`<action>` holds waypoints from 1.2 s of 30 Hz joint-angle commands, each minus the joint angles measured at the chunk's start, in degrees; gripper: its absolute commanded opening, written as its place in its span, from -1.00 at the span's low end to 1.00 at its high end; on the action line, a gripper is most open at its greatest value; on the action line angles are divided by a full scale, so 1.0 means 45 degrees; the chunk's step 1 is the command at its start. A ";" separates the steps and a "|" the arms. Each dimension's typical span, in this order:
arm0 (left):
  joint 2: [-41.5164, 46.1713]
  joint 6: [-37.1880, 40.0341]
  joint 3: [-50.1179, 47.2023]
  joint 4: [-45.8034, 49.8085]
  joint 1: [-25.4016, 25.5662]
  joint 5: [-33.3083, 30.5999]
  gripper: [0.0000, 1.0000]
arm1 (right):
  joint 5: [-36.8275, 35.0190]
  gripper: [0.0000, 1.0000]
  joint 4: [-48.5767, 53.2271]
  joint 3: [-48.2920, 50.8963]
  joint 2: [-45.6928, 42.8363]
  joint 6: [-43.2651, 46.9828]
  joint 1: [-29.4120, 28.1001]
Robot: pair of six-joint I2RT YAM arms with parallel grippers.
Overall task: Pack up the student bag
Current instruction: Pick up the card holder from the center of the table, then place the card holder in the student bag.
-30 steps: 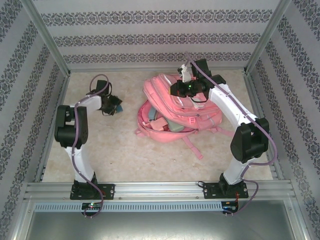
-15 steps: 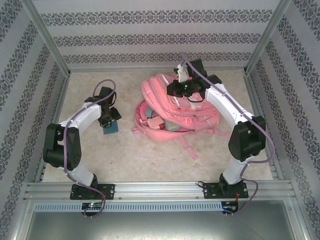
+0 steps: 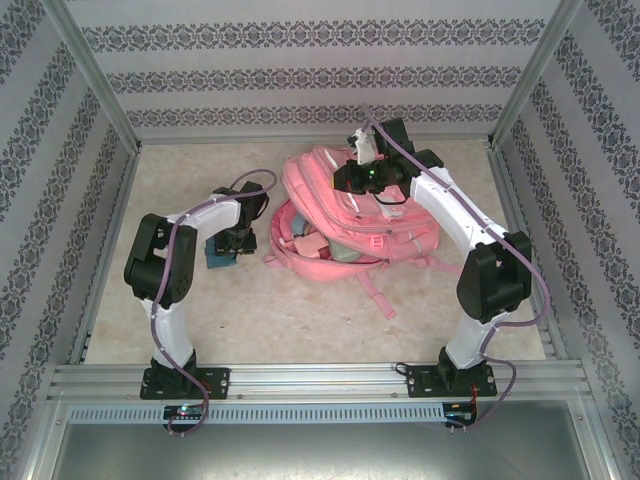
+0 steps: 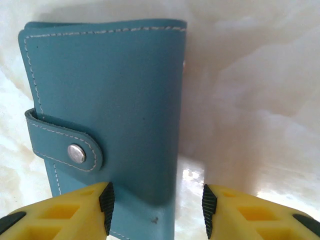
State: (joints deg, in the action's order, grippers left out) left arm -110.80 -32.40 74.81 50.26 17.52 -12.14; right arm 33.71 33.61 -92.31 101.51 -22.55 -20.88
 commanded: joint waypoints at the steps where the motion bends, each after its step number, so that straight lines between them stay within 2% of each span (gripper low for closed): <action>1: -0.0527 0.0462 0.0444 0.1043 0.0062 -0.0857 0.04 | 0.0320 -1.00 -0.1120 -0.0245 -0.0527 0.0007 -0.0050; 3: -0.0803 0.0521 0.0447 0.1103 0.0158 -0.0950 0.02 | 0.0339 -1.00 -0.1152 -0.0277 -0.0509 0.0005 -0.0051; 4: -0.0936 0.0539 0.0447 0.1140 0.0186 -0.0998 -0.09 | 0.0349 -1.00 -0.1130 -0.0296 -0.0498 0.0010 -0.0028; 7: -0.1098 0.0565 0.0398 0.1162 0.0242 -0.1071 -0.59 | 0.0483 -1.00 -0.1084 -0.0413 -0.0464 0.0071 0.0029; 10: -0.0715 0.0483 0.0408 0.1194 0.0260 -0.1067 -0.98 | 0.0895 -1.00 -0.1120 -0.0484 -0.0477 0.0088 0.0203; 14: 0.0290 0.0491 0.0692 0.1171 0.0257 -0.0584 -1.00 | 0.1911 -1.00 -0.1749 -0.0394 -0.0647 -0.0402 0.0792; 17: 0.1164 0.0725 0.1009 0.0851 0.0252 0.0590 -1.00 | 0.2500 -1.00 -0.2003 -0.0453 -0.0775 -0.0542 0.1154; 22: 0.2758 0.1271 0.1357 -0.0556 0.0267 0.3787 -1.00 | 0.3065 -1.00 -0.1974 -0.0637 -0.0838 -0.0709 0.1540; 27: 0.3649 0.1663 0.1560 -0.2069 0.0267 0.6326 -1.00 | 0.3074 -1.00 -0.1979 -0.0437 -0.0936 -0.0770 0.1545; 31: 0.3465 0.1989 0.1569 -0.3429 0.0246 0.8688 -1.00 | 0.3093 -1.00 -0.2038 -0.0171 -0.1030 -0.0806 0.1531; 33: 0.2999 0.2130 0.1765 -0.3595 0.0238 0.9432 -1.00 | 0.3090 -1.00 -0.2039 -0.0061 -0.1091 -0.0791 0.1528; 36: 0.2269 0.2678 0.2132 -0.3285 0.0248 0.9521 -1.00 | 0.3094 -1.00 -0.2025 0.0079 -0.1189 -0.0790 0.1533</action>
State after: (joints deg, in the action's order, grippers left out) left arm -98.08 -24.08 82.48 37.56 18.65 25.54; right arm 44.47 30.28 -91.72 100.40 -25.67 -14.35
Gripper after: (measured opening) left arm 0.058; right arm 0.067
